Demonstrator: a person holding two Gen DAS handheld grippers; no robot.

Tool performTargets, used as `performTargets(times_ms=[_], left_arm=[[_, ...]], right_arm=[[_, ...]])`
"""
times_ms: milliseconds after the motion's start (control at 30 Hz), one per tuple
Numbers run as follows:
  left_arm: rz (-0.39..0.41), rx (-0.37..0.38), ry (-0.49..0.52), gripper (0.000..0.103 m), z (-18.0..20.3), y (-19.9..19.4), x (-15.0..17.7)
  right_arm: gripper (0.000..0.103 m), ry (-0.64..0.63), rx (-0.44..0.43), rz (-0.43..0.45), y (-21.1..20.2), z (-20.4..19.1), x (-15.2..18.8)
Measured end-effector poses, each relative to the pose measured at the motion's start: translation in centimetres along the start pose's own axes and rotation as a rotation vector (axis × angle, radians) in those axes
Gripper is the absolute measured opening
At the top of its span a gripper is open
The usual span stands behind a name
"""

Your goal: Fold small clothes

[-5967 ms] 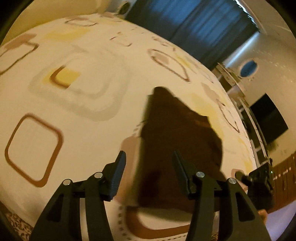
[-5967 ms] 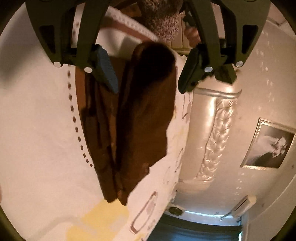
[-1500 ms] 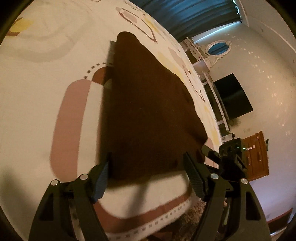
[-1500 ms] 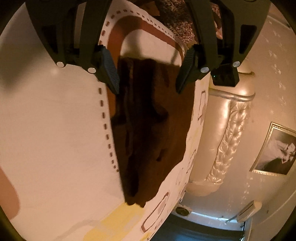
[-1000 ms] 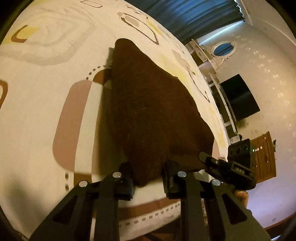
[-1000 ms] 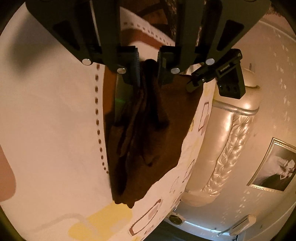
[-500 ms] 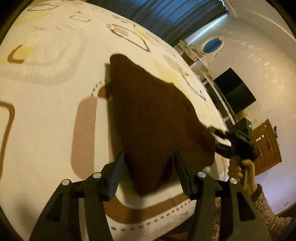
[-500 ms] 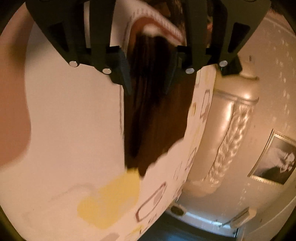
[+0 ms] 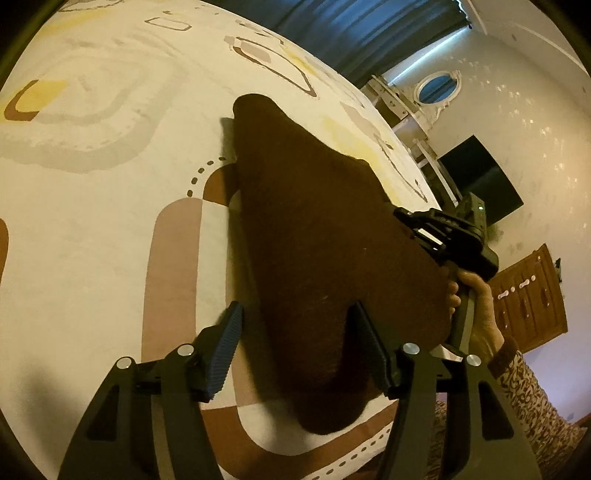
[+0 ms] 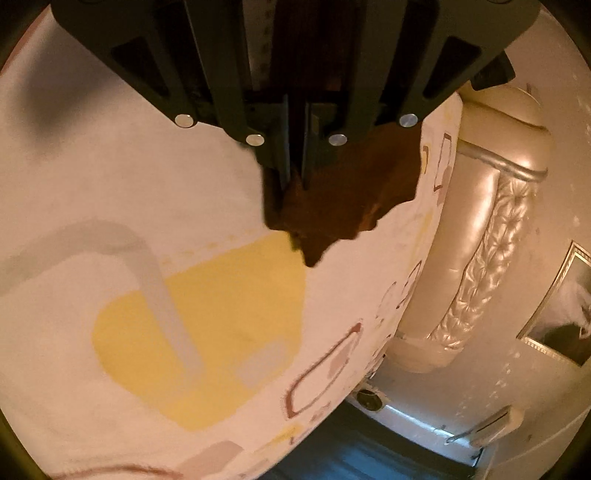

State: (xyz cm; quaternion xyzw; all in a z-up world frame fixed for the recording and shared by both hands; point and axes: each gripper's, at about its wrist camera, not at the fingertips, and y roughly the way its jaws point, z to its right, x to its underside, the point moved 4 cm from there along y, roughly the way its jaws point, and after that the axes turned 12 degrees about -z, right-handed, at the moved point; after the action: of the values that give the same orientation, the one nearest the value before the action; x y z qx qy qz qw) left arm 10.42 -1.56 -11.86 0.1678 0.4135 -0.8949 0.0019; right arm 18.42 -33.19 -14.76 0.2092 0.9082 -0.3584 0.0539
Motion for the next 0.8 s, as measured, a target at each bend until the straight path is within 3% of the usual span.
performTargets(times_ms=[100,133,167,233,300,467,633,700,733,767,800], left_arm=[[-0.006,-0.001,0.006,0.061,0.2,-0.1,-0.2],[-0.005,0.003,0.003,0.061,0.1,-0.3,-0.3],[0.002,0.005,0.002,0.061,0.0,-0.7,-0.6],[0.033,0.009,0.006,0.061,-0.2,-1.6,-1.1],[0.062,0.009,0.003,0.065,-0.8,-2.4,-2.1],[0.061,0.057,-0.096,0.066,-3.2,-0.8,-6.6],[0.052,0.107,-0.172,0.069,-4.6,0.9,-10.1],[0.049,0.11,-0.163,0.069,-4.3,1.3,-11.0],[0.046,0.102,-0.151,0.062,-4.0,1.6,-11.2],[0.041,0.081,-0.13,0.054,-3.6,1.9,-11.4],[0.025,0.053,-0.109,0.039,-3.4,2.4,-11.4]], right_arm=[[0.007,0.03,-0.046,-0.002,0.0,0.7,0.2],[0.014,0.049,-0.068,-0.002,-0.3,0.6,0.3],[0.031,0.063,-0.083,-0.003,-0.6,0.7,0.3],[0.048,0.091,-0.117,-0.004,-1.2,0.9,0.5],[0.053,0.081,-0.148,-0.018,-1.5,0.7,0.7],[0.062,0.024,-0.121,-0.076,0.2,-0.9,0.5],[0.062,-0.003,-0.107,-0.106,2.0,-2.3,-0.4],[0.048,-0.015,-0.09,-0.11,2.5,-2.6,-0.6],[0.03,-0.025,-0.071,-0.12,2.8,-2.7,-0.7],[0.026,-0.031,-0.061,-0.132,3.3,-2.7,-0.7],[0.024,-0.032,-0.059,-0.129,3.3,-2.6,-0.6]])
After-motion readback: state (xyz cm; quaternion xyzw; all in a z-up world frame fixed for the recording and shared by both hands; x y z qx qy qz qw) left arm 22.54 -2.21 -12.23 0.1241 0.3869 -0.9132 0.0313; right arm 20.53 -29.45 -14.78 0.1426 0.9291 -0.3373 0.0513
